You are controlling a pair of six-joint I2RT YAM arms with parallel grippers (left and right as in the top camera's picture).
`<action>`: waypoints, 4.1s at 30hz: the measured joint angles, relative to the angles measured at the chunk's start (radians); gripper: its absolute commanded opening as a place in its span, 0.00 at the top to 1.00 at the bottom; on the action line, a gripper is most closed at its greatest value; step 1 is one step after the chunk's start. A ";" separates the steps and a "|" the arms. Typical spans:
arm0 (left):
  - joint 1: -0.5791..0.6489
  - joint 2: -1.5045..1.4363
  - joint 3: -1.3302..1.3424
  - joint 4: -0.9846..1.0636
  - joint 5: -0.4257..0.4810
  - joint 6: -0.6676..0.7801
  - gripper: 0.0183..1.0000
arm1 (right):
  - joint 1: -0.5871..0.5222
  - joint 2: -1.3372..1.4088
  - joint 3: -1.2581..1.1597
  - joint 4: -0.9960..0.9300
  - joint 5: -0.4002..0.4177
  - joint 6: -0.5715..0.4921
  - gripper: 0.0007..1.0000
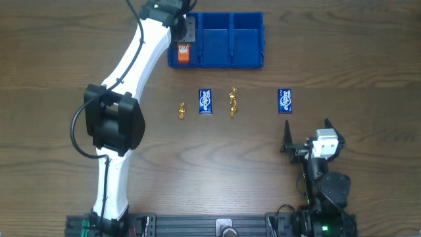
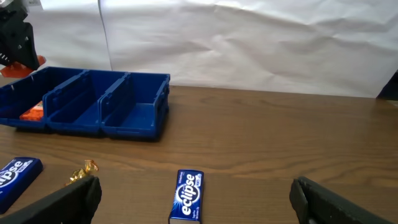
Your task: Sort Candies Into Trays
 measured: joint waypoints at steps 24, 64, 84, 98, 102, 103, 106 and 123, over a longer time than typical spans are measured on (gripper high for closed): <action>0.008 0.000 -0.019 0.006 0.025 0.014 0.67 | 0.000 0.000 0.000 0.000 0.000 0.000 0.00; 0.089 -1.242 -0.994 0.502 -0.075 0.046 0.02 | 0.000 -0.001 0.000 0.000 0.000 0.000 0.00; 0.344 -2.193 -2.012 0.918 0.166 0.245 0.02 | -0.003 -0.002 0.000 0.000 0.000 0.000 0.00; 0.367 -2.305 -2.164 0.848 0.242 0.249 0.00 | -0.003 -0.002 0.000 0.000 0.000 0.000 0.00; 0.367 -2.305 -2.163 0.844 0.242 0.250 0.00 | -0.003 -0.002 0.000 0.000 0.000 0.000 0.00; 0.367 -2.305 -2.163 0.844 0.242 0.250 0.00 | -0.003 -0.002 0.000 0.000 0.000 0.000 0.00; 0.367 -2.305 -2.163 0.844 0.242 0.250 0.00 | -0.003 -0.002 0.000 0.000 0.000 0.000 0.00; 0.367 -2.305 -2.163 0.843 0.242 0.250 0.00 | -0.003 -0.002 0.000 0.002 -0.035 0.000 0.00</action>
